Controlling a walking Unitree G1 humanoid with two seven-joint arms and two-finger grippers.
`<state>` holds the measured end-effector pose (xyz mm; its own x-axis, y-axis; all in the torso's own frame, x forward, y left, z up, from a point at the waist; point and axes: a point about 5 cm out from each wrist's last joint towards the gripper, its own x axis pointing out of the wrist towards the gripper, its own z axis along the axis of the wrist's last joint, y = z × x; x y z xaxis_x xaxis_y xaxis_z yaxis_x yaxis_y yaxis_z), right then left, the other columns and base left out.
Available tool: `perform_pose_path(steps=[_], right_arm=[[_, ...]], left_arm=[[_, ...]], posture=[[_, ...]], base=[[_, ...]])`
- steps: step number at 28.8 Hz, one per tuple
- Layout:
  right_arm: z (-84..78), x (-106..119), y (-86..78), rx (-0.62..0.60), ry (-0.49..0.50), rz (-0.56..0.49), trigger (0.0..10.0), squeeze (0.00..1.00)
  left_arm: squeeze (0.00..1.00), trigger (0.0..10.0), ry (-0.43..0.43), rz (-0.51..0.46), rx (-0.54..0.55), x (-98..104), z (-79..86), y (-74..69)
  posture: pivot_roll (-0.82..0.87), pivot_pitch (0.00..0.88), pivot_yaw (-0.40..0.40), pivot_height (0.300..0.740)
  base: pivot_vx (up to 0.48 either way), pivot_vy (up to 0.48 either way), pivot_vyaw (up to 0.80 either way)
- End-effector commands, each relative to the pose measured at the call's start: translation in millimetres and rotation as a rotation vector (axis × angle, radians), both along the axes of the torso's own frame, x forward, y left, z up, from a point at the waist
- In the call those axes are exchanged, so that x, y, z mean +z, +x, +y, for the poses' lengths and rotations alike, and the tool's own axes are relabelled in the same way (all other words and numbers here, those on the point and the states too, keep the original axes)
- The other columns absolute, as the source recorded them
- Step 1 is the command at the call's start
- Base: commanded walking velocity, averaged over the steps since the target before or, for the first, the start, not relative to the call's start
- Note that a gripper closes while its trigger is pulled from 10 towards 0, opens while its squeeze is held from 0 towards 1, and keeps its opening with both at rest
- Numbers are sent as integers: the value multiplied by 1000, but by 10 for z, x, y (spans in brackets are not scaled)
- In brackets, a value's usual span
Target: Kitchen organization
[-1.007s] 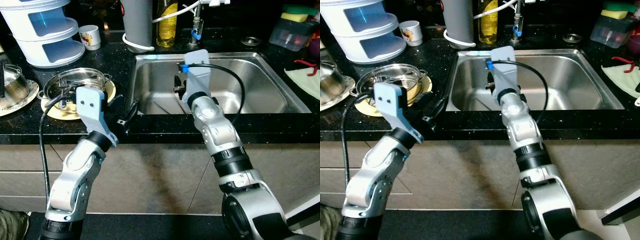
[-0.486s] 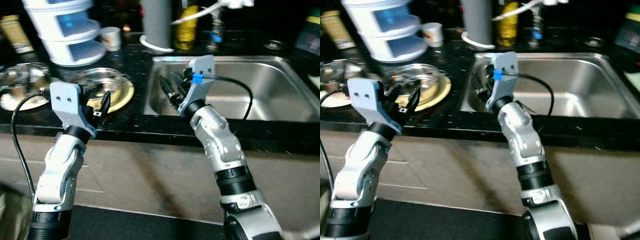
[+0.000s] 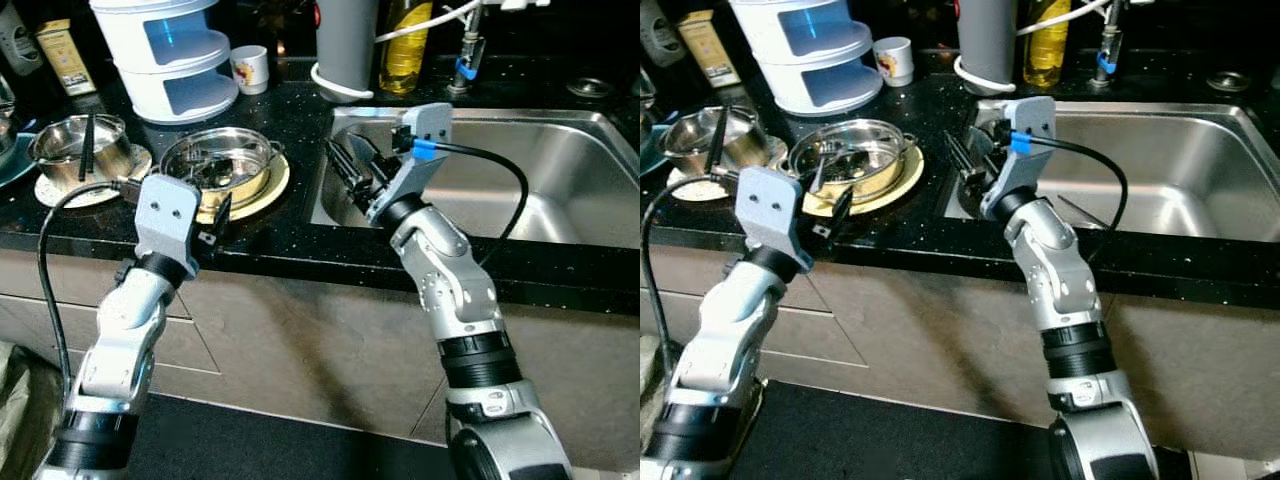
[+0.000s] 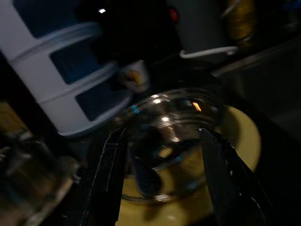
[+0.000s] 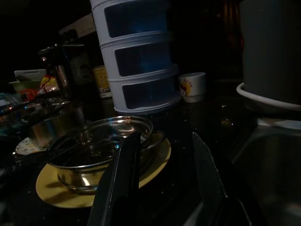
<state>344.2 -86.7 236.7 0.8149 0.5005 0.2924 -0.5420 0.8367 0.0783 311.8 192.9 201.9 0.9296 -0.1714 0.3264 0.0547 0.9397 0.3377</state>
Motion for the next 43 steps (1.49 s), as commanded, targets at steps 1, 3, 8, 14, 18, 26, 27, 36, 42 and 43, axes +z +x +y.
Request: perform_pose_path(steps=[1, 3, 8, 14, 18, 26, 27, 36, 42, 43], right_arm=[[52, -5, -40, 27, -13, 2, 10000, 0], [45, -30, -49, 25, -30, 8, 10000, 0], [40, -44, -59, 25, -42, 13, 10000, 0], [40, -36, -60, 29, -47, 8, 10000, 0], [45, -13, -83, 29, -48, -4, 10000, 0], [35, -1, -111, 26, -45, -17, 10000, 0], [35, -1, -111, 26, -45, -17, 10000, 0], [25, -9, -127, 26, -45, -16, 10000, 0], [33, -15, -138, 29, -44, -14, 10000, 0], [33, -15, -138, 29, -44, -14, 10000, 0]], left_arm=[[0, 10000, 17, -16, 35, -11, 92, 22], [0, 10000, -2, -33, 56, -19, 125, 46], [0, 10000, -25, -54, 72, -25, 152, 58], [0, 10000, -49, -55, 71, -67, 162, 68], [0, 10000, -115, -40, 34, -123, 144, 97], [0, 10000, -161, -7, -3, -272, 112, 118], [0, 10000, -161, -7, -3, -272, 112, 118], [0, 10000, -166, 20, 12, -395, 173, 130], [0, 10000, -164, 31, 38, -464, 228, 148], [0, 10000, -164, 31, 38, -464, 228, 148]], posture=[[3, 0, 3, 740], [-8, 0, 3, 740], [-11, 0, 2, 740], [-22, 0, -4, 740], [-25, 0, -5, 740], [-33, 0, -5, 740], [-33, 0, -5, 740], [-36, 0, -5, 740], [-43, 0, -5, 740], [-43, 0, -5, 740]], base=[[0, 0, 0], [0, 0, 0], [0, 0, 0], [0, 0, 0], [0, 0, 0], [0, 0, 0], [0, 0, 0], [0, 0, 0], [0, 0, 0], [0, 0, 0]])
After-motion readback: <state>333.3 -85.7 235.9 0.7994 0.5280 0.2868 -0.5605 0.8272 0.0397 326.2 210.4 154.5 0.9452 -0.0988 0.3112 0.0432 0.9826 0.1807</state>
